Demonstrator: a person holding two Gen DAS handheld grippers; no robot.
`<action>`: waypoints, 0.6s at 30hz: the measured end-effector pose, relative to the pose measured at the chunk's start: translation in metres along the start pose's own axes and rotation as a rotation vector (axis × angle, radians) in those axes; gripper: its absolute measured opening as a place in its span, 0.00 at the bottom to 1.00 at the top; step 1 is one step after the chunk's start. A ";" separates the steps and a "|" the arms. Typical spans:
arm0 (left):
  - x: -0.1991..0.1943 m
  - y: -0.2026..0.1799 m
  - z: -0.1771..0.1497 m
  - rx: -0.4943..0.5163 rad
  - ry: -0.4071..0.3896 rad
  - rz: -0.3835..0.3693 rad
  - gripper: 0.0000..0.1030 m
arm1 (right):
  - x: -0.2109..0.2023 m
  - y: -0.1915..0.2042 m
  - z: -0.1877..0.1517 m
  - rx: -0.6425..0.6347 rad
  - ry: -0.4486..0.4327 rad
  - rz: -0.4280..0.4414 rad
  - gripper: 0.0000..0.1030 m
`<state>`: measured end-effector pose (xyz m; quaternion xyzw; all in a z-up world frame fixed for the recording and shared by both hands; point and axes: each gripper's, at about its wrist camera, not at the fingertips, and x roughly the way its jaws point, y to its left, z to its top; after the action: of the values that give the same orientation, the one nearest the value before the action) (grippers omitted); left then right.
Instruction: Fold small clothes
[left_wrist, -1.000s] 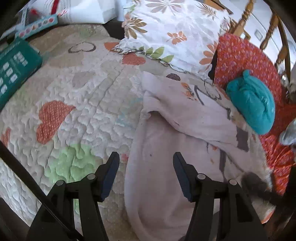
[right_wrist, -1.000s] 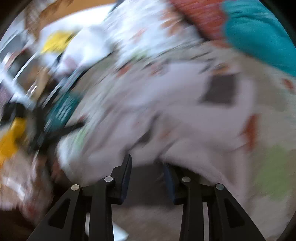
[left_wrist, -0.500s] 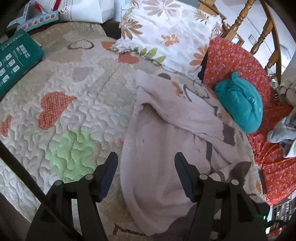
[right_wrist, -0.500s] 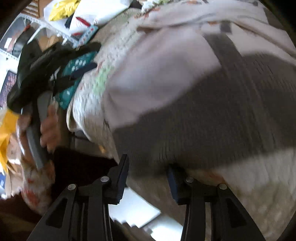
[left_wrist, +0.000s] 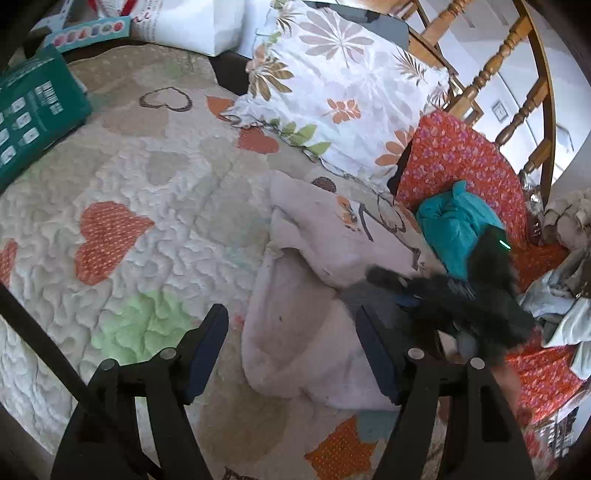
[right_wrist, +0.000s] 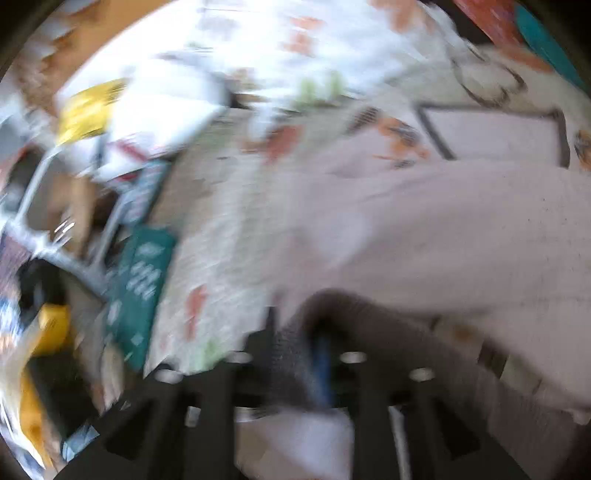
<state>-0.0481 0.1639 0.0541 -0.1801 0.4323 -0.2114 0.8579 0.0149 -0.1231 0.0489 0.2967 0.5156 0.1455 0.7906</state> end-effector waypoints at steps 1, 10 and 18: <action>0.004 -0.005 0.001 0.025 0.003 0.012 0.68 | 0.002 -0.007 0.006 0.030 0.009 -0.011 0.41; 0.048 -0.061 -0.009 0.333 0.081 0.073 0.69 | -0.094 -0.018 -0.011 -0.167 -0.051 -0.074 0.54; 0.109 -0.092 -0.038 0.636 0.209 0.220 0.70 | -0.180 -0.082 -0.087 -0.408 -0.085 -0.407 0.66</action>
<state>-0.0398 0.0246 0.0051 0.1663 0.4470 -0.2593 0.8398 -0.1470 -0.2563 0.1038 0.0277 0.4909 0.0718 0.8678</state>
